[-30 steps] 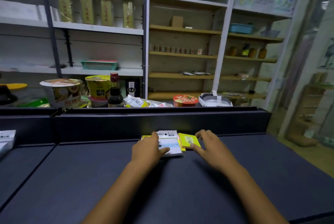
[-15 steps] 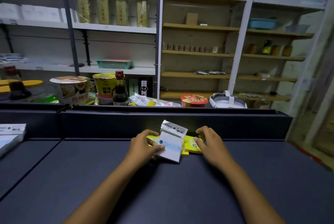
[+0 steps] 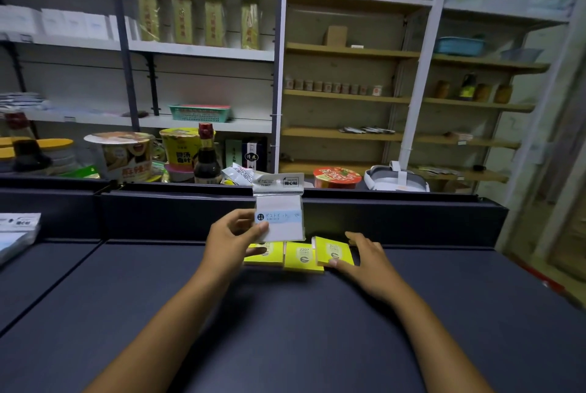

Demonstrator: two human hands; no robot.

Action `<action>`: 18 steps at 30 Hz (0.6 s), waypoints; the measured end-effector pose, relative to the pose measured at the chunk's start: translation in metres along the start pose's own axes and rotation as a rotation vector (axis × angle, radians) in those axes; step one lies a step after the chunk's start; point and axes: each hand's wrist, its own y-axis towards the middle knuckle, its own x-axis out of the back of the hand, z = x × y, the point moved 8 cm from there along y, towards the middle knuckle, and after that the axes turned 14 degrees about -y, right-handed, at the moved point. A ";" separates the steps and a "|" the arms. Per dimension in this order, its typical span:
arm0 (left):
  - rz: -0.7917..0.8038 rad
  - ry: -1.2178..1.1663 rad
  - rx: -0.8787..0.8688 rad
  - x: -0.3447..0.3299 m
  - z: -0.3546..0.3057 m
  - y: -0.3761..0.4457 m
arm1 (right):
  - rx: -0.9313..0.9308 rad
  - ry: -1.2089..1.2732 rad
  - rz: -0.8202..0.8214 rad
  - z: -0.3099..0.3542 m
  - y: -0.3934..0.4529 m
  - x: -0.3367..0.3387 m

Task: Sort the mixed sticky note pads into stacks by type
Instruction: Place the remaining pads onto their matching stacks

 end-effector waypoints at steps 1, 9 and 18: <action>-0.003 0.000 -0.001 0.001 0.000 0.000 | -0.002 -0.007 0.017 -0.001 -0.001 -0.003; -0.011 -0.024 0.010 0.007 0.008 0.003 | -0.025 -0.058 0.025 -0.005 0.001 -0.005; -0.034 -0.037 0.029 0.012 0.008 -0.001 | 0.037 0.083 -0.105 0.008 -0.002 0.010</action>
